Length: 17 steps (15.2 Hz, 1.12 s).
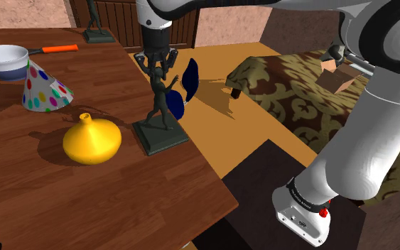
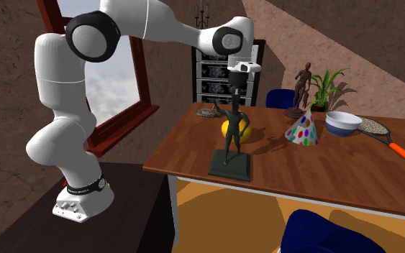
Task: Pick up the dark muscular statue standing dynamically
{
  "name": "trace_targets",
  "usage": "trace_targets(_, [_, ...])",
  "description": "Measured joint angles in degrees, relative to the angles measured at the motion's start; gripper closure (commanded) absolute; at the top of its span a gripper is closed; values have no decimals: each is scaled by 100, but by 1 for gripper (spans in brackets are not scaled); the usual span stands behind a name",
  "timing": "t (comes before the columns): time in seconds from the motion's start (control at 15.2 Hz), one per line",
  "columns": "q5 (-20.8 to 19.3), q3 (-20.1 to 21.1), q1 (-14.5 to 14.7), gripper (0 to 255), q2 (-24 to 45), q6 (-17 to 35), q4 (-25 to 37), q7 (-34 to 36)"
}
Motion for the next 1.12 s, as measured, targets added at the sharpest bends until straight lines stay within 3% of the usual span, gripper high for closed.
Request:
trace_targets(0.46, [2, 3, 4, 255, 5, -43, 41, -3])
trace_targets(1.12, [2, 17, 46, 255, 47, -780, 806, -41])
